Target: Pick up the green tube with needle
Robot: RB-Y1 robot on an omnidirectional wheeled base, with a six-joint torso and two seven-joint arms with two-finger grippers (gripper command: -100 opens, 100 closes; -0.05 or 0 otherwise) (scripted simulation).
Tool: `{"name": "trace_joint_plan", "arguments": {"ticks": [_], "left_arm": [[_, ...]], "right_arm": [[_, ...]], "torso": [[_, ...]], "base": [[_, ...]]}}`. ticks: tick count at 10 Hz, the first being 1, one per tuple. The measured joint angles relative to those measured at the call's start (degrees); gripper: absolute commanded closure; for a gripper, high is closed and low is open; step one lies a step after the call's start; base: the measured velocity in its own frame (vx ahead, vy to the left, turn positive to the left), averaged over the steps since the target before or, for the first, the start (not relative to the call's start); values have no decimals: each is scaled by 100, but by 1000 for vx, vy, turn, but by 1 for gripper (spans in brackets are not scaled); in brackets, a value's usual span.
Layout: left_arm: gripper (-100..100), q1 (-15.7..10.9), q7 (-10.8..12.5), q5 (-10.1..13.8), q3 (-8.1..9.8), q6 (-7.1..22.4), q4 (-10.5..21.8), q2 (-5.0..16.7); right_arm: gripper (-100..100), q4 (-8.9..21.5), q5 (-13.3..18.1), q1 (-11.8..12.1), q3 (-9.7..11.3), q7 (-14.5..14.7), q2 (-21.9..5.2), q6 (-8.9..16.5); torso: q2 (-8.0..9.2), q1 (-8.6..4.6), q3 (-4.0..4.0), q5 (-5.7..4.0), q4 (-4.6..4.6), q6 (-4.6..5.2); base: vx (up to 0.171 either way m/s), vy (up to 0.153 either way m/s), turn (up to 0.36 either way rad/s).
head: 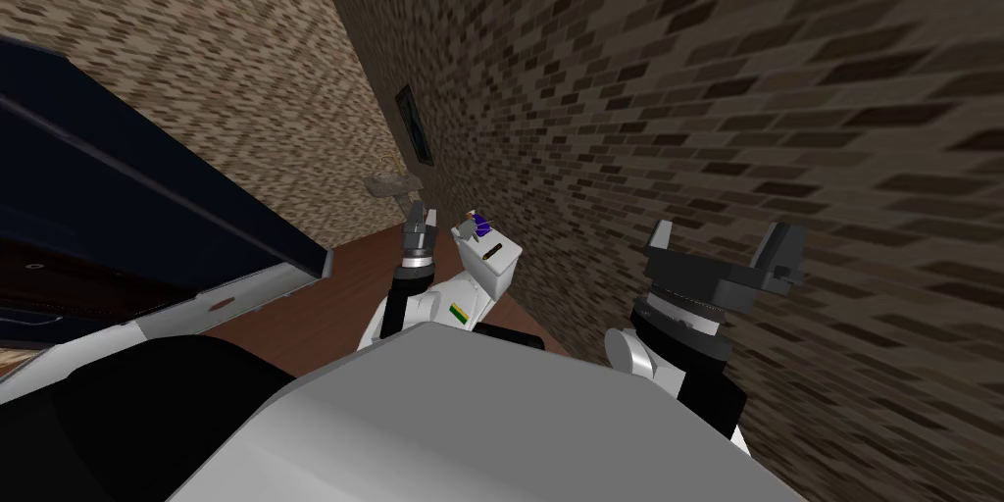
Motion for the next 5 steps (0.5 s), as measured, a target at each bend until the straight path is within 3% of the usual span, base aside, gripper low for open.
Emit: {"name": "trace_joint_plan", "arguments": {"ticks": [5], "left_arm": [[-100, 62, 111, -93, -153, -149, 367, 799]], "right_arm": [[0, 0, 0, 0, 0, 0, 0, 0]], "torso": [[-5, 1, -3, 0, -1, 1]], "base": [[12, -3, -48]]}}
